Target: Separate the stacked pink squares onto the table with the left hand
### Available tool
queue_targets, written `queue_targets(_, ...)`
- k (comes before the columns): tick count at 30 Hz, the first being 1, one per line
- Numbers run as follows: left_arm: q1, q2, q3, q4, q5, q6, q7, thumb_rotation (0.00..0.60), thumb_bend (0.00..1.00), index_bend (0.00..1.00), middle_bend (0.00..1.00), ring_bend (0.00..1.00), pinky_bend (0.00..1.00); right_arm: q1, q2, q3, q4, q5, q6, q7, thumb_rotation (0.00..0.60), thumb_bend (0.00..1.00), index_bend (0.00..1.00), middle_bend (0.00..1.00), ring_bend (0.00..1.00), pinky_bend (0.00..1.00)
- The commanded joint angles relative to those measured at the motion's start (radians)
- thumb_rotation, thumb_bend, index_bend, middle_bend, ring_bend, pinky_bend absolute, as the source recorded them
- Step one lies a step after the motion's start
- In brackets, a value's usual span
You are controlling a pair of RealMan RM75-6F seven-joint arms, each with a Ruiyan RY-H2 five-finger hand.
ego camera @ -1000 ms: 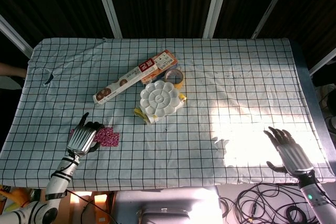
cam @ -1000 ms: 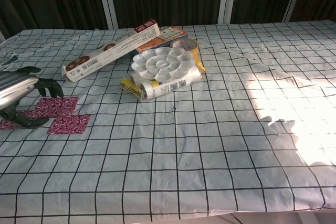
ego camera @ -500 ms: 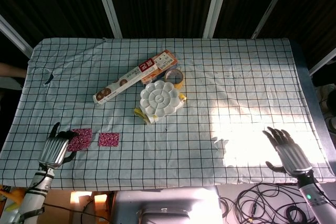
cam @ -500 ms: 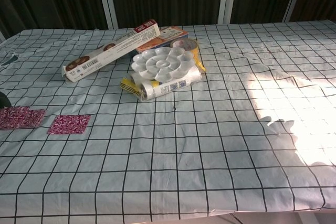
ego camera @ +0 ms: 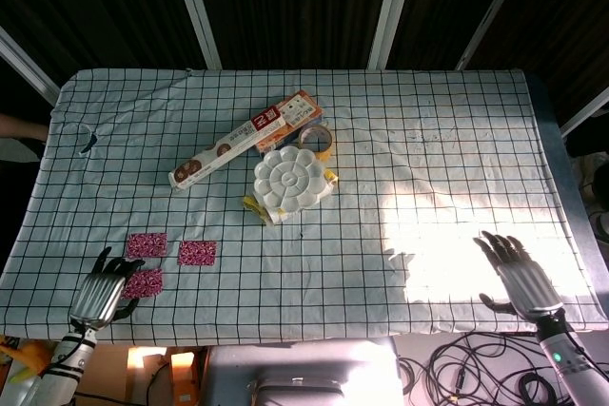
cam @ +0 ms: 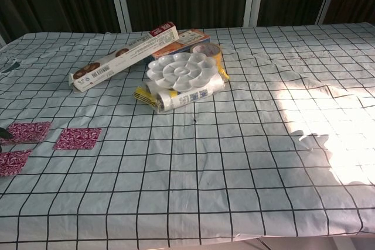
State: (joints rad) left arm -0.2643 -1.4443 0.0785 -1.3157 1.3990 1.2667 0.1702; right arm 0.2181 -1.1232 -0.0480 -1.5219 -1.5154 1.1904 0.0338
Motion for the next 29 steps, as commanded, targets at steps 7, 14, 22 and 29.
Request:
queue_targets(7,0.017,0.071,0.002,-0.112,-0.004,-0.01,0.026,0.6,0.28,0.0,0.05,0.0,0.0,-0.007,0.003,-0.001,0.002,-0.005,0.015,0.008,0.6,0.19,0.0,0.0,0.0,0.0)
queue_targets(14,0.118,0.178,-0.009,-0.241,0.124,0.271,-0.02,0.6,0.28,0.0,0.04,0.0,0.0,-0.042,0.035,0.003,-0.037,-0.023,0.097,0.025,0.6,0.19,0.0,0.0,0.0,0.0)
queue_targets(22,0.192,0.238,0.014,-0.231,0.207,0.39,-0.187,0.6,0.3,0.0,0.0,0.0,0.0,-0.16,0.019,0.003,-0.074,-0.075,0.331,-0.06,0.6,0.19,0.0,0.0,0.0,0.0)
queue_targets(29,0.182,0.26,0.017,-0.237,0.227,0.344,-0.214,0.6,0.3,0.0,0.0,0.0,0.0,-0.177,-0.01,-0.003,-0.052,-0.106,0.353,-0.069,0.6,0.19,0.0,0.0,0.0,0.0)
